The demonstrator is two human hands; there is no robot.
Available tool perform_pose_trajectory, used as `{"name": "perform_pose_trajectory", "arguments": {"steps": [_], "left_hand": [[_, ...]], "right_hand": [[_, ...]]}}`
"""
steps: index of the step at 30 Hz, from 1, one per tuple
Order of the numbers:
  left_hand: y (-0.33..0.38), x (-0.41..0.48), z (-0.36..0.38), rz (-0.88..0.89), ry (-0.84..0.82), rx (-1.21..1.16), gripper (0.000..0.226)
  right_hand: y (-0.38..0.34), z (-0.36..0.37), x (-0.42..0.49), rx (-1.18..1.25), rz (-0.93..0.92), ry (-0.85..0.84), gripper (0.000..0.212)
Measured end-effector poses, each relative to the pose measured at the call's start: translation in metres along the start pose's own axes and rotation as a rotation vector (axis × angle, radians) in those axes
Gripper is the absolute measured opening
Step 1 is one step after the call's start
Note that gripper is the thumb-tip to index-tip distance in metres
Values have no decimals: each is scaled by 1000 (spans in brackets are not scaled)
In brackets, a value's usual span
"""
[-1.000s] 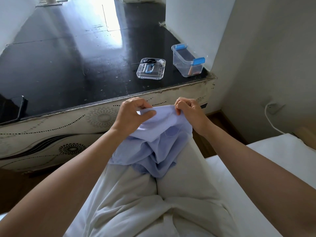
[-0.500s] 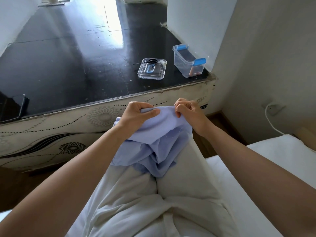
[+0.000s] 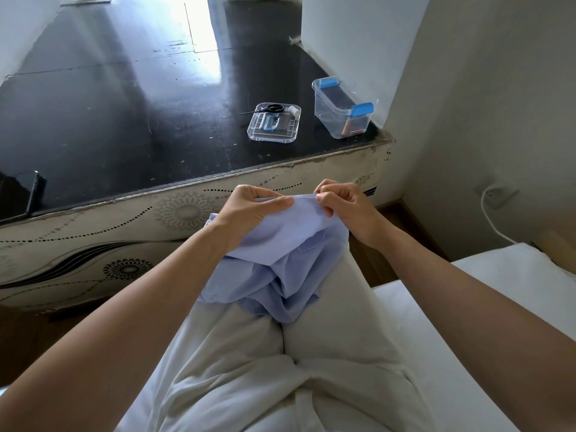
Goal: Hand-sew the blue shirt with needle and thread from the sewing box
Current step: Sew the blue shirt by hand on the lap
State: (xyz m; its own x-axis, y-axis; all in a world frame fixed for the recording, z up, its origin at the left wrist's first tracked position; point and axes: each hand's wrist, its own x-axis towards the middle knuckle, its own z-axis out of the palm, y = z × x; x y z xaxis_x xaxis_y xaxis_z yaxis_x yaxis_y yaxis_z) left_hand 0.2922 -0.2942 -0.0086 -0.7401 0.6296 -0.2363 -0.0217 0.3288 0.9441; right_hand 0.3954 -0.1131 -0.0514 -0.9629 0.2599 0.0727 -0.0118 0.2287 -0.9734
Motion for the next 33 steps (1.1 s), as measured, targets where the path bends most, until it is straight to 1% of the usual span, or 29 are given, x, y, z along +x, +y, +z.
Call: {"name": "perform_pose_trajectory", "arguments": {"steps": [6, 17, 20, 26, 30, 33], "left_hand": [[2, 0, 2, -24, 5, -10, 3], [3, 0, 6, -14, 31, -12, 5], [3, 1, 7, -9, 44, -7, 5], [4, 0, 8, 22, 54, 18, 14], [4, -1, 9, 37, 47, 28, 13], [3, -1, 9, 40, 52, 27, 14]], "right_hand": [[-2, 0, -3, -5, 5, -37, 40], [-3, 0, -3, 6, 11, -32, 40], [-4, -1, -3, -9, 22, -30, 35], [-4, -1, -3, -63, 18, -29, 37], [-4, -1, -2, -106, 23, -44, 35], [-4, -1, -3, -82, 42, -55, 36]]}}
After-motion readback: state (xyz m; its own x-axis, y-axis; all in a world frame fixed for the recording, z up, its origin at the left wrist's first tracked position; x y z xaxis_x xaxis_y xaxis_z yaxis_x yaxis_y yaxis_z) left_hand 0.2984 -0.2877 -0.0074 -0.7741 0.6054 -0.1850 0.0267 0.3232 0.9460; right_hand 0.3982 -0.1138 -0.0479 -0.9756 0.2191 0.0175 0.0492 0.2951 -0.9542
